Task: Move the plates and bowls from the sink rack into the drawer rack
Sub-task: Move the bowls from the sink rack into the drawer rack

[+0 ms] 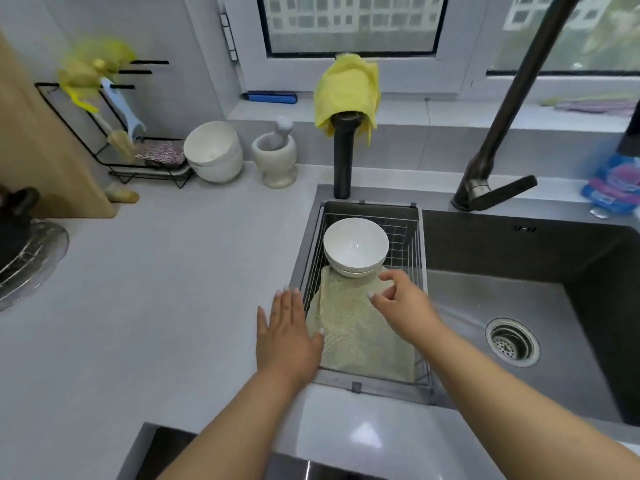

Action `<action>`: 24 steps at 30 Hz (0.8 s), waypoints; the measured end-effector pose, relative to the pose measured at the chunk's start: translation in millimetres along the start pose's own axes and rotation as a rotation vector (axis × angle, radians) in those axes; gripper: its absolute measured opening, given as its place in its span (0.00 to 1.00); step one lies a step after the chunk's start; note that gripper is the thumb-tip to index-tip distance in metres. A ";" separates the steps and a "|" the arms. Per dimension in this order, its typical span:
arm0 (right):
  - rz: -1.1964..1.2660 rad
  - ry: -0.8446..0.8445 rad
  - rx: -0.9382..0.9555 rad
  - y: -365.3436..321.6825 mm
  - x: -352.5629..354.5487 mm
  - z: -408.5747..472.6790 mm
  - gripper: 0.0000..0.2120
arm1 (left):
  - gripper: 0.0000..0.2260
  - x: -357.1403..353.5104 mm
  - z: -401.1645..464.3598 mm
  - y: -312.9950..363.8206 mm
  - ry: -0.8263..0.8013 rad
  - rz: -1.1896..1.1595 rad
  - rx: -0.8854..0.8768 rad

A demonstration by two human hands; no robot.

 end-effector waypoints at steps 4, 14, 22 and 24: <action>-0.044 0.016 -0.076 6.9 -21.0 44.7 0.23 | 0.35 2.5 18.3 2.1 0.077 0.036 -0.076; -0.161 0.015 -0.138 8.7 -42.5 96.2 0.06 | 0.34 -3.7 37.5 0.1 0.067 0.045 -0.135; -0.098 0.165 -0.050 5.0 -38.1 90.3 0.05 | 0.34 -2.5 36.0 2.1 0.072 0.037 -0.147; -0.052 0.185 -0.032 3.7 -35.2 86.3 0.06 | 0.34 -3.7 36.6 1.8 0.099 0.033 -0.136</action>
Point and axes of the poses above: each hand's wrist, its own z-axis towards the middle knuckle, its own x-axis out of the back of the hand, y = z × x, the point moved 3 cm from there along z, towards the middle knuckle, and after that the axes turned 3 degrees about x, right-handed, at the moved point
